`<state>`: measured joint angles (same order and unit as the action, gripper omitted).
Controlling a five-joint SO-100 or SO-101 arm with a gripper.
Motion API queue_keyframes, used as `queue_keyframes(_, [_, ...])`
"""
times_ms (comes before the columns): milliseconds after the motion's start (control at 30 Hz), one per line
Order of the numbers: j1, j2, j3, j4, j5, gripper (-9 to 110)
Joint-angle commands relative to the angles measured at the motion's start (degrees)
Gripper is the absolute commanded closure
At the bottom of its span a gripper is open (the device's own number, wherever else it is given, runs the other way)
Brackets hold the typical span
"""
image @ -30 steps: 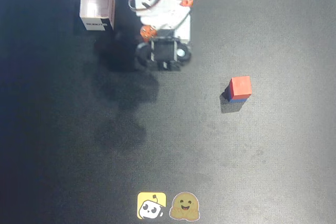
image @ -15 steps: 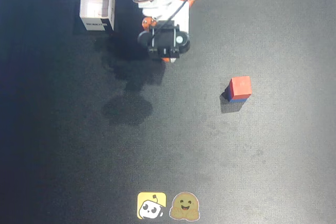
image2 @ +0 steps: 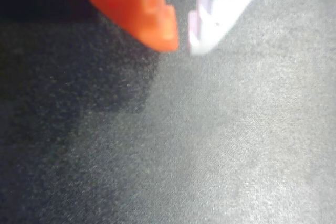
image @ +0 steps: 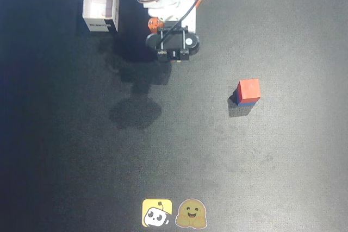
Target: Put the red cube on top of the blue cube.
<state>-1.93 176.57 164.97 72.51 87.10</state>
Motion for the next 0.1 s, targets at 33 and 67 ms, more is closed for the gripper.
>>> queue_keyframes(33, [0.3, 0.6, -0.4, 0.1, -0.4, 101])
queue_keyframes(67, [0.3, 0.6, -0.4, 0.1, -0.4, 101])
